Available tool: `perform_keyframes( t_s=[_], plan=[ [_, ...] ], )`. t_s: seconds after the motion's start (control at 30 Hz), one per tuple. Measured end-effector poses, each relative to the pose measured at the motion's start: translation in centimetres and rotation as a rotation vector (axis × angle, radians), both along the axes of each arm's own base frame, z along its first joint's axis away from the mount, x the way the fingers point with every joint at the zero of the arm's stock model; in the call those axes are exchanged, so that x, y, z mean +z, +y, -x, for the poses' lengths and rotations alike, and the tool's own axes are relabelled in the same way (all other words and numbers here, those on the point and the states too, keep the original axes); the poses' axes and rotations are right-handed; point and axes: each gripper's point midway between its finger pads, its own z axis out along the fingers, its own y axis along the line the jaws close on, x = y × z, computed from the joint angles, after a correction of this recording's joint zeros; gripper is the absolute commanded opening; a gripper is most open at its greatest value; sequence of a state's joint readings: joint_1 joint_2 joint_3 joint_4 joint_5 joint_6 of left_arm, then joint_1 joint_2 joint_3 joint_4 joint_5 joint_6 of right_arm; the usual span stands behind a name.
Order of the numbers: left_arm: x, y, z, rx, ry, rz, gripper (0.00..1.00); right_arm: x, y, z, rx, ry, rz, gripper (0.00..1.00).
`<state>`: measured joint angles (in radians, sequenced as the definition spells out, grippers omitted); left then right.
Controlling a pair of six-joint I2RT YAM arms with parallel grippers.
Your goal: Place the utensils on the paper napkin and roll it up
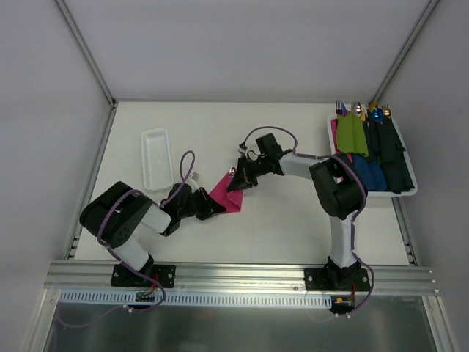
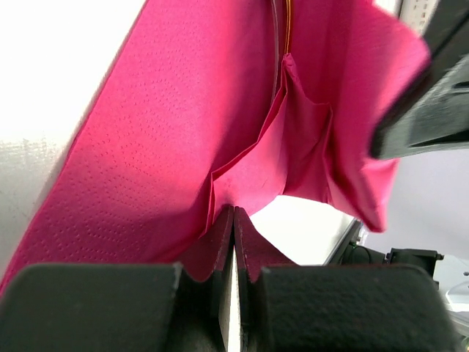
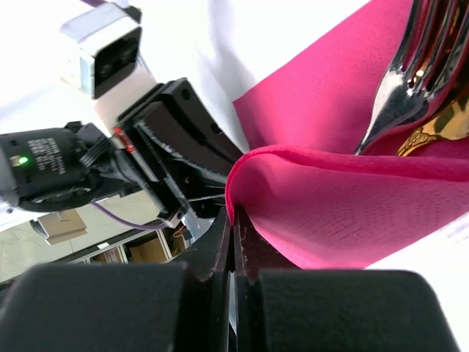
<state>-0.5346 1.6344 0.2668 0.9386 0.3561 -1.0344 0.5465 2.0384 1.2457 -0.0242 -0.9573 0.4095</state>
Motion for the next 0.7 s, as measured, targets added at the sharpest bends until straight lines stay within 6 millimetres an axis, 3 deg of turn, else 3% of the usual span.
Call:
perform_keyframes(
  t_s=[0.37, 0.7],
  plan=[
    [0.0, -0.1, -0.1, -0.001, -0.002, 0.003, 0.00, -3.0, 1.0, 0.8, 0.016, 0.043, 0.068, 0.01],
    [1.0, 0.2, 0.2, -0.007, -0.015, -0.006, 0.00, -4.3, 1.3, 0.4, -0.003, 0.075, 0.082, 0.37]
  ],
)
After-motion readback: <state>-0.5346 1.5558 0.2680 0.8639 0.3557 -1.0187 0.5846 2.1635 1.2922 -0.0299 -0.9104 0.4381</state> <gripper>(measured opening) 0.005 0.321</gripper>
